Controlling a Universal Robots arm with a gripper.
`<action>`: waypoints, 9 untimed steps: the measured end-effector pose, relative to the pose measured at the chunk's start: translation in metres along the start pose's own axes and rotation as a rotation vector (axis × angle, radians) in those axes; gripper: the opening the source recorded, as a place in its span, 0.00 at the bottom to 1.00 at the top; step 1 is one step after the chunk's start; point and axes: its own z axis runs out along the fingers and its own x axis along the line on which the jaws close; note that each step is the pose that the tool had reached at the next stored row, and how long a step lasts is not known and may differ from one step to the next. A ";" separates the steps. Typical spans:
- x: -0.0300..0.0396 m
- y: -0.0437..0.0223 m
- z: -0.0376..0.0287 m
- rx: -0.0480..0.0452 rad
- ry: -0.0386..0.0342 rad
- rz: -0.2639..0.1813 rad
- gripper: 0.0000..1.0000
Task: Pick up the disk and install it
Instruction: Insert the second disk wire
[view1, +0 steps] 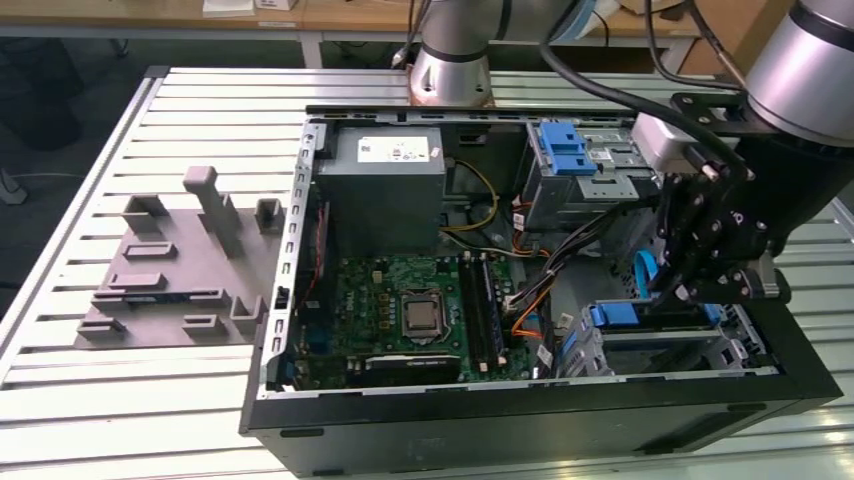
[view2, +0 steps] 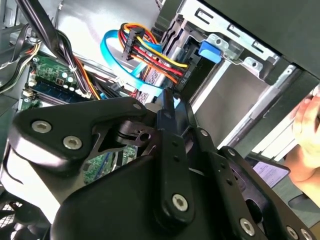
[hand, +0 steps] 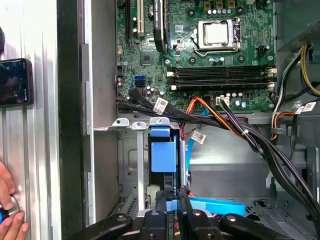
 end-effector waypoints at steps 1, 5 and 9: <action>0.0001 0.0000 -0.0014 0.0000 0.0001 0.000 0.24; 0.0003 0.0001 -0.0048 0.0000 -0.0002 0.000 0.22; 0.0003 0.0000 -0.0052 0.0000 0.0001 0.000 0.11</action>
